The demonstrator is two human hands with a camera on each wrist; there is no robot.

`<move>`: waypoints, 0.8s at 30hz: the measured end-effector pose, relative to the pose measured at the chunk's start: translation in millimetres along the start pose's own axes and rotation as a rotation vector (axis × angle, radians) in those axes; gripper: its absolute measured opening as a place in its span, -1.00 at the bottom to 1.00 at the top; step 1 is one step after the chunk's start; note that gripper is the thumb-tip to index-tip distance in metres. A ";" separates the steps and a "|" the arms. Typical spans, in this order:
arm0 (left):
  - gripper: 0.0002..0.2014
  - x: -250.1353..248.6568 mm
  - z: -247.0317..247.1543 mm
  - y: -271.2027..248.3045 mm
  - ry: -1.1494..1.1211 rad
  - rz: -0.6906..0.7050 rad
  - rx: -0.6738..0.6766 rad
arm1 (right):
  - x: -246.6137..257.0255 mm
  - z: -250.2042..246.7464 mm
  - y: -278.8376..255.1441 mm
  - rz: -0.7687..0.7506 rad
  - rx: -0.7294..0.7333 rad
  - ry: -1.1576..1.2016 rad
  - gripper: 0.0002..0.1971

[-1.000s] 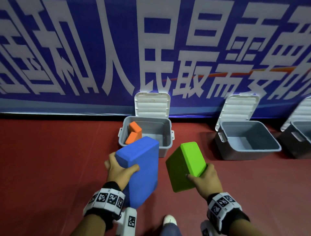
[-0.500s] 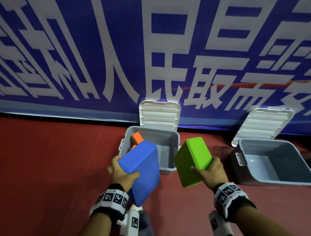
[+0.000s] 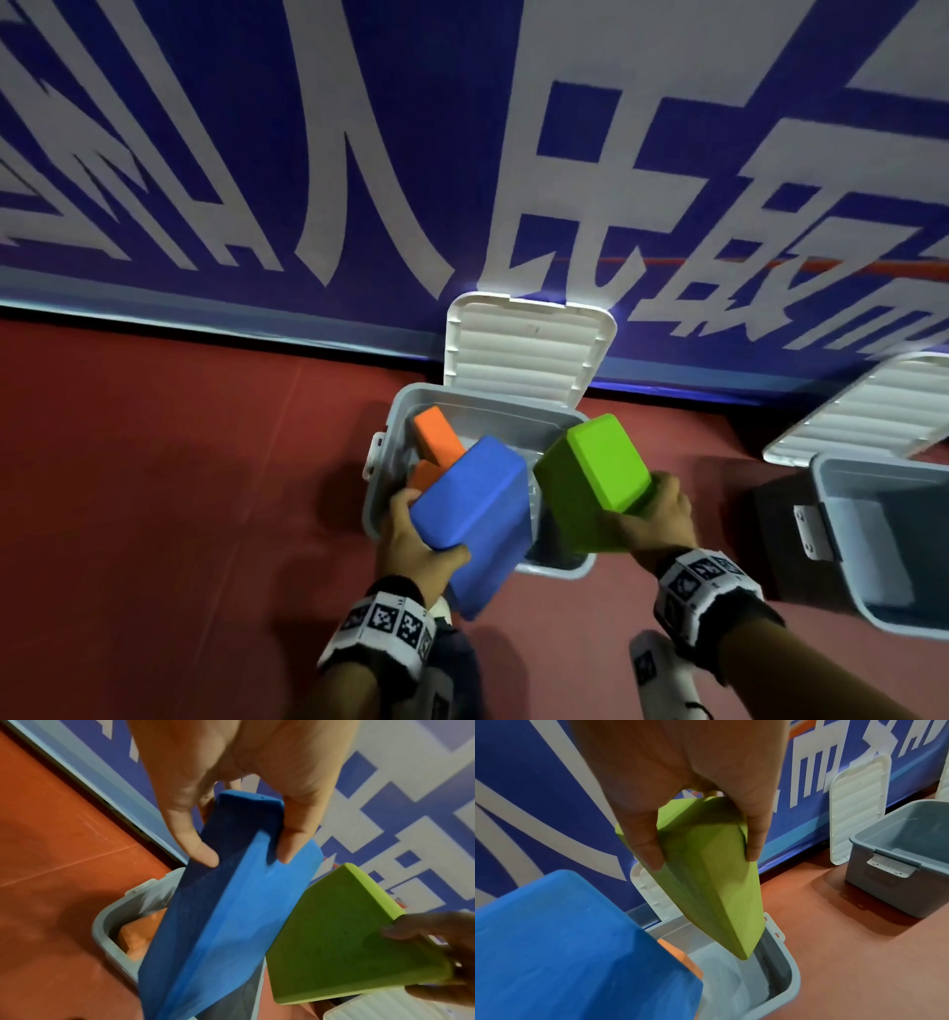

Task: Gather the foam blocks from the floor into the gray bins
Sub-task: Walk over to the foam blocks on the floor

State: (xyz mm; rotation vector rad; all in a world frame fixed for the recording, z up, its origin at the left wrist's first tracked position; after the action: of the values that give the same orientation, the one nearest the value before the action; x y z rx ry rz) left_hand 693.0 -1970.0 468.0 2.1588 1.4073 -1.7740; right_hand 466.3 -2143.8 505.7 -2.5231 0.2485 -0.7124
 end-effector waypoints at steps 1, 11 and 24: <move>-0.24 2.2 2.7 16.3 0.027 -0.010 0.004 | 7.0 7.8 13.1 0.004 -0.001 0.000 -0.02; -0.29 52.5 64.7 149.9 0.217 -0.035 0.138 | 26.0 117.6 157.2 -0.042 0.108 -0.304 -0.15; 0.05 221.5 143.2 271.3 0.441 -0.353 0.215 | 5.4 304.9 296.4 -0.102 0.286 -0.428 -0.12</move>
State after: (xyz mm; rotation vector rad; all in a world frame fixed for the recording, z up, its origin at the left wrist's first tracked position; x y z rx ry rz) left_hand 741.7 -2070.0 106.3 2.6823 1.8688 -1.6760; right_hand 621.8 -2271.9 131.2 -2.3492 -0.1242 -0.2101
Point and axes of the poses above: each hand's wrist, its own y-axis towards the middle knuckle, its own z-axis out of the palm, x = y × z, the point moved 5 cm from there along y, towards the middle knuckle, and after that the axes turned 1 degree about z, right-handed, at the moved point
